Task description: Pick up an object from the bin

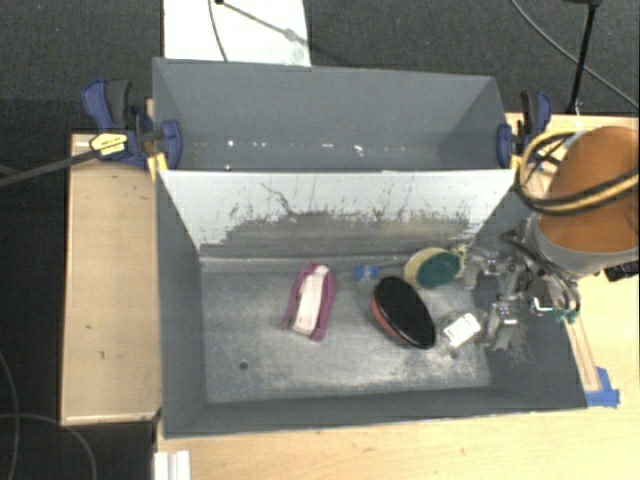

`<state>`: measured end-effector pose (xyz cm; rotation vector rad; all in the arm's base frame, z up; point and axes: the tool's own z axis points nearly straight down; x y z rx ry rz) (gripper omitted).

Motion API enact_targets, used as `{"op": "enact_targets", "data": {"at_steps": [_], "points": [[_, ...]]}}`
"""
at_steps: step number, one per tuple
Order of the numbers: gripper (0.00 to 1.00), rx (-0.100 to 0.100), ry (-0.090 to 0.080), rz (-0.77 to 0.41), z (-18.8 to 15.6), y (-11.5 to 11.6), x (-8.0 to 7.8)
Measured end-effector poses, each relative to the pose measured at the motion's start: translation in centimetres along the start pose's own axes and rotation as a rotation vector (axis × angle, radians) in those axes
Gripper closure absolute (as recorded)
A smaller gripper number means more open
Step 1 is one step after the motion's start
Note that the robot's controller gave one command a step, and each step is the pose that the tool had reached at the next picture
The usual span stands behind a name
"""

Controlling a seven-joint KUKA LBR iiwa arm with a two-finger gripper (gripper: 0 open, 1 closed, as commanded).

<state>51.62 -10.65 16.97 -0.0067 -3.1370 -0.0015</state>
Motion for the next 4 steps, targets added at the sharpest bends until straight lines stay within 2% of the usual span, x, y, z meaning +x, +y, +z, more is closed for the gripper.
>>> {"op": "enact_targets", "data": {"at_steps": [1, 2, 3, 4], "points": [[0.0, 0.004, -0.026, -0.097, 9.6, 8.8, -2.5], [0.0, 0.0, -0.012, 0.161, 6.8, 9.3, -1.9], [0.0, -0.001, -0.012, 0.328, 6.7, 8.5, -1.7], [0.0, -0.007, -0.019, 0.587, 9.6, 8.5, -3.3]]}}
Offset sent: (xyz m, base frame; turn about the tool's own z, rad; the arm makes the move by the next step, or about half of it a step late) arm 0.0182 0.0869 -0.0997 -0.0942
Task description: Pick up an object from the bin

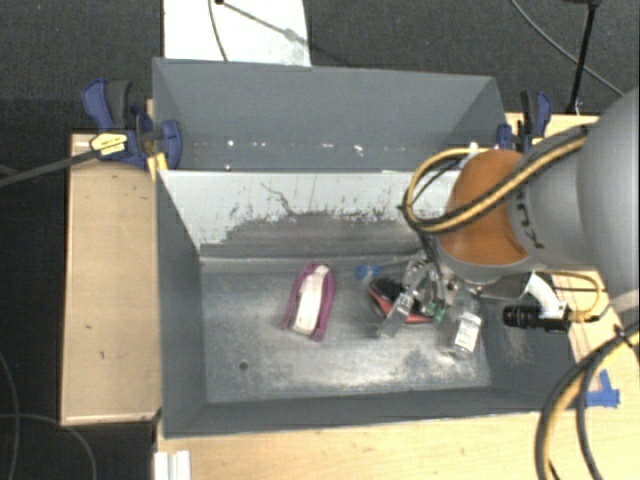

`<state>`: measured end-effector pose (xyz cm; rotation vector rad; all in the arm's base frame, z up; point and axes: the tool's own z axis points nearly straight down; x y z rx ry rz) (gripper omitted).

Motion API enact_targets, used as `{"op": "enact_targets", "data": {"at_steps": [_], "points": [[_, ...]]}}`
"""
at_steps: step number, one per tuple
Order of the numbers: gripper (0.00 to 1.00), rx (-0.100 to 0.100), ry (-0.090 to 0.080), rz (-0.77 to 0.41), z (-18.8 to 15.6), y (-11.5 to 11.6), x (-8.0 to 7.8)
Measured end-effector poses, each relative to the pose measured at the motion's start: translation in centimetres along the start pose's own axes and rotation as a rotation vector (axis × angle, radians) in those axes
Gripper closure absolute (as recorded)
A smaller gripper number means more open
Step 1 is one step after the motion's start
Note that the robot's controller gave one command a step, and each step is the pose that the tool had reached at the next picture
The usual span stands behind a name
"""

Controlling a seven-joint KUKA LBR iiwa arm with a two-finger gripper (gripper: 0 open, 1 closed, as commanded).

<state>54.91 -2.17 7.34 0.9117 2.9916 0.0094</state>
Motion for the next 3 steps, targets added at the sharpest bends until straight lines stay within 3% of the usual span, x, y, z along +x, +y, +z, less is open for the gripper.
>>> {"op": "enact_targets", "data": {"at_steps": [1, 2, 3], "points": [[0.0, -0.002, -0.002, -0.008, -0.2, 0.1, -0.1], [1.0, -0.004, -0.006, -0.01, -0.4, 0.1, -0.2], [1.0, 0.005, 0.005, -0.019, -8.4, 0.3, -0.5]]}}
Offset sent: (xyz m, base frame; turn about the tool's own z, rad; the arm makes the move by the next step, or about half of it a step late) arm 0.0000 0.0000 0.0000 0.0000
